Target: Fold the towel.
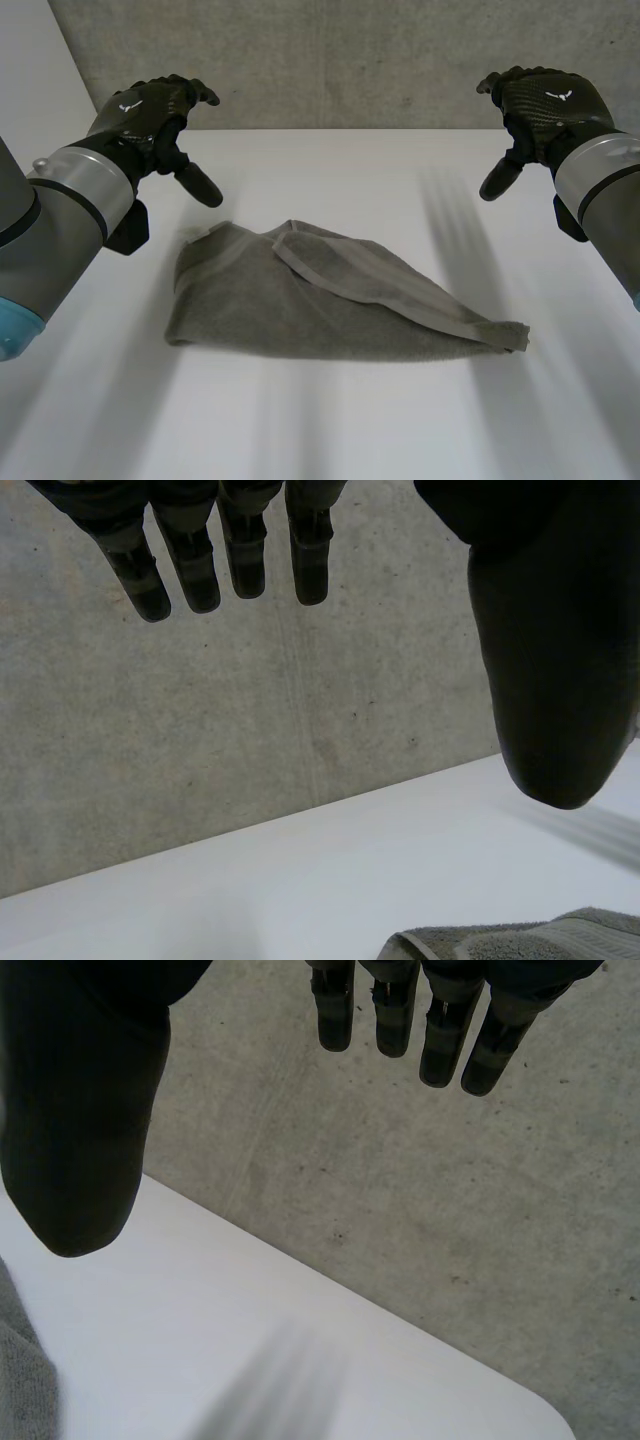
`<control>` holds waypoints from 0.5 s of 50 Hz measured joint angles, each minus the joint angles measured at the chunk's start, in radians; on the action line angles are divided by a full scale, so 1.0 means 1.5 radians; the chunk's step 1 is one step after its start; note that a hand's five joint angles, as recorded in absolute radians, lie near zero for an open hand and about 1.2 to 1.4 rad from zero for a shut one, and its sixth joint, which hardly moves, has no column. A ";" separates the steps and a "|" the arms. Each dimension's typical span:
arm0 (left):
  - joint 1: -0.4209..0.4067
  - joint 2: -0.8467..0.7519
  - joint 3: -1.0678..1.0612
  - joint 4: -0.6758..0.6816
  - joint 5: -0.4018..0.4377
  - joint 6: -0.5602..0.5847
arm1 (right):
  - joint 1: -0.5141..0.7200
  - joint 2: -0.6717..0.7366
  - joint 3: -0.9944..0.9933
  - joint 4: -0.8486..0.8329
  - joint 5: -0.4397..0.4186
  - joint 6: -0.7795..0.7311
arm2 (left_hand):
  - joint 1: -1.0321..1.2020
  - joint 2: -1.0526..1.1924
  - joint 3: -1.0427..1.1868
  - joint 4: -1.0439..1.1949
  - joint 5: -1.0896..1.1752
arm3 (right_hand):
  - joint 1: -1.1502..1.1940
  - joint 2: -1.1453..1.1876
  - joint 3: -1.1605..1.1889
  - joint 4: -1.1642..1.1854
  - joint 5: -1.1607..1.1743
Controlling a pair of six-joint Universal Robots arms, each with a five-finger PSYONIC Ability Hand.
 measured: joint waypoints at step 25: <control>0.001 0.004 -0.004 0.000 0.001 0.000 | 0.001 -0.002 0.001 0.000 -0.003 -0.002 | 0.000 0.000 0.000 0.000 0.000 | 0.000 0.000 0.000 0.000 0.000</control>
